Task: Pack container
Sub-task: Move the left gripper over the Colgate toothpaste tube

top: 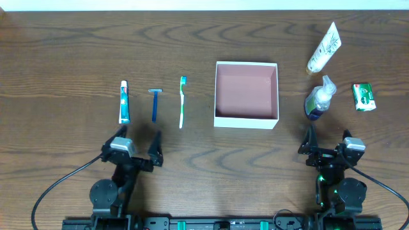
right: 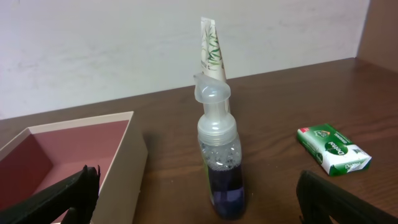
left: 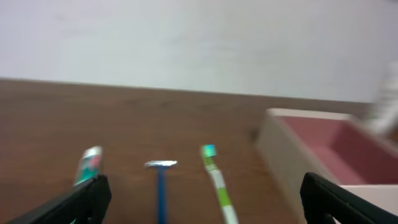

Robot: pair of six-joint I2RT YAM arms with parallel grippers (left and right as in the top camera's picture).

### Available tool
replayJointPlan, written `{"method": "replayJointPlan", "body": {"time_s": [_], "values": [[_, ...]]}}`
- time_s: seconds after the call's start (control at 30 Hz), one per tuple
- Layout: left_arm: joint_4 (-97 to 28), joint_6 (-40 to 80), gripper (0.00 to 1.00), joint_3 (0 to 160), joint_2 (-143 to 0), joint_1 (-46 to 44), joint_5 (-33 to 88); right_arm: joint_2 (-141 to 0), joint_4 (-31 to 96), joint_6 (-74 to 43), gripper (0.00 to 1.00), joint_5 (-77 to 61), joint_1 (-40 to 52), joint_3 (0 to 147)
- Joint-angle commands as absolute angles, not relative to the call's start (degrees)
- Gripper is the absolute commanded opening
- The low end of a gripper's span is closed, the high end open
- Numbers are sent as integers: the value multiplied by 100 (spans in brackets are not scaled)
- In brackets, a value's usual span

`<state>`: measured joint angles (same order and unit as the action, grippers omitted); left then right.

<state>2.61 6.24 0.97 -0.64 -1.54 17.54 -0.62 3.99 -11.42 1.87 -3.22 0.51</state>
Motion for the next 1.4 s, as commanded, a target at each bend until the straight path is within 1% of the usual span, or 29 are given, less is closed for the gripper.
{"method": "replayJointPlan", "body": {"time_s": [0.0,0.2,0.3,0.43,0.6,0.73,0.87,0.97,1.2,1.27,1.37], "values": [[307,784,98,108,-71,-119,2648,-38,410,-1044,99,145,-379,32],[259,755,98,777,-257,-119,2589,-38,410,-1044,99,145,-379,32],[-106,486,98,1367,-819,-119,2591,-38,410,-1044,99,145,-379,32],[-1455,189,98,2517,-2154,-119,2635,-38,410,-1044,99,145,-379,32],[-3782,-281,98,4604,-4388,-119,2639,-38,410,-1044,99,145,-379,32],[-5406,-530,98,6265,-5990,-123,2637,-38,410,-1044,99,145,-379,32],[-6455,-904,98,7546,-7242,-292,2635,-38,410,-1044,99,148,-379,32],[-6696,-956,98,8047,-7773,-550,2650,-38,410,-1044,99,145,-379,32],[-6222,-766,98,8101,-8053,-943,2823,-38,410,-1044,99,145,-379,32],[-6099,-703,98,8101,-8090,-1057,2687,-38,410,-1044,99,145,-379,32],[-5981,-8,98,8101,-8211,-1310,2064,-38,410,-1044,99,145,-379,32]]}}
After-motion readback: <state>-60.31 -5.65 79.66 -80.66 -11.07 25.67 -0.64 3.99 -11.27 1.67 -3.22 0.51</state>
